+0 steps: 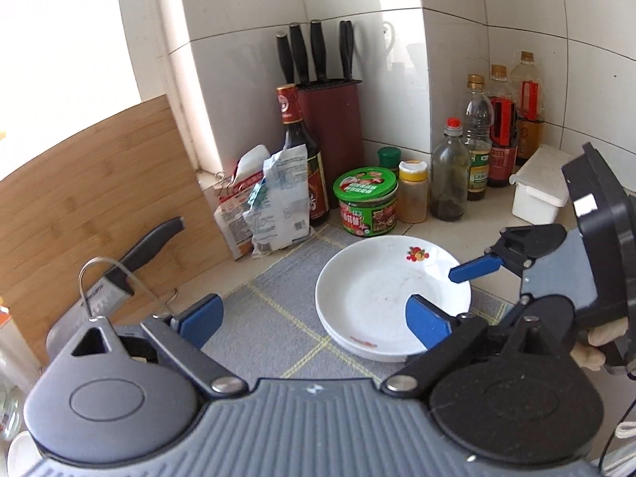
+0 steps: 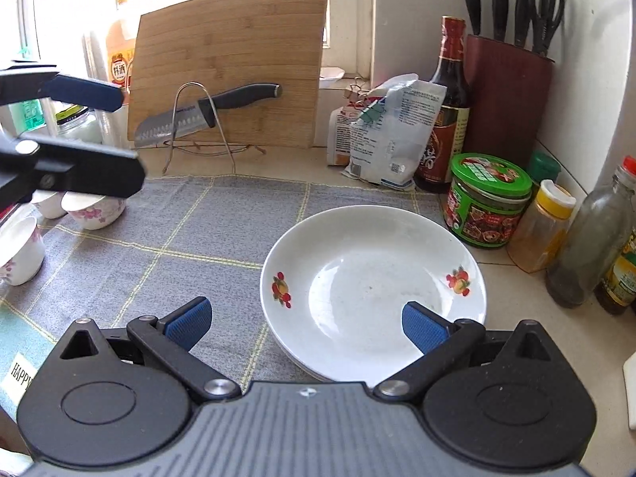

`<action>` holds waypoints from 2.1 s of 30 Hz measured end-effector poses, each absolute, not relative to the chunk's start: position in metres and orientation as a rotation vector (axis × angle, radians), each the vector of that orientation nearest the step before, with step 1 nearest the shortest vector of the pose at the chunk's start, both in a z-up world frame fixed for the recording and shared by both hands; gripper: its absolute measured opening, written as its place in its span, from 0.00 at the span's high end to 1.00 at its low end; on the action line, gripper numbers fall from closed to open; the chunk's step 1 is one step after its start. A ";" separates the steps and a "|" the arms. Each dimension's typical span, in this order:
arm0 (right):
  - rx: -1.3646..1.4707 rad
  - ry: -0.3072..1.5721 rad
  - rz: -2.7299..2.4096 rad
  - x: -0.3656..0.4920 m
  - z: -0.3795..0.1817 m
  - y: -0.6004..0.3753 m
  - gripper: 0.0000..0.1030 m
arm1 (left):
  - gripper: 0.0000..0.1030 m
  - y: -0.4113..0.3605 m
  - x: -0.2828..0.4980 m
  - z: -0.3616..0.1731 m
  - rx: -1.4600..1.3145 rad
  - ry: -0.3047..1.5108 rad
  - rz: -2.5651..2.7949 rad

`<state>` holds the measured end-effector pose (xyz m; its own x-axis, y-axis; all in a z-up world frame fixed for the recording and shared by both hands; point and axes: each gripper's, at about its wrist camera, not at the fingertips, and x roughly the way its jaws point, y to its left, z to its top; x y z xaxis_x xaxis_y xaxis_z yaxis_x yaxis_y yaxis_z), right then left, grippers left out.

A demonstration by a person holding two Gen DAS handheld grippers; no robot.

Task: Organize plates and bowls
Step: 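Withdraw the left tool and move it toward the white bowls, then grasp the rim of a white bowl with the left tool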

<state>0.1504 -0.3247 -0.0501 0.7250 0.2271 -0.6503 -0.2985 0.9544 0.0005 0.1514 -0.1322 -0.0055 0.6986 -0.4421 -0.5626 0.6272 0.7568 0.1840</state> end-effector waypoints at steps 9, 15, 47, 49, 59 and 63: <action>-0.173 0.710 0.381 0.155 -0.052 -0.263 0.00 | 0.05 -0.056 0.124 -0.036 0.333 0.538 -0.437; -0.196 0.725 0.415 0.149 -0.051 -0.205 0.00 | 0.05 0.009 0.115 -0.046 0.322 0.549 -0.391; -0.423 0.667 0.767 0.118 -0.108 0.028 0.00 | 0.20 0.198 0.191 -0.087 0.312 0.883 -0.481; -0.445 0.654 0.759 0.116 -0.109 0.031 0.00 | 0.22 0.197 0.192 -0.089 0.315 0.894 -0.500; -0.436 0.634 0.778 0.116 -0.107 0.034 0.08 | 0.35 0.197 0.198 -0.095 0.284 0.945 -0.551; -0.428 0.631 0.782 0.116 -0.106 0.035 0.14 | 0.37 0.197 0.199 -0.095 0.265 0.954 -0.569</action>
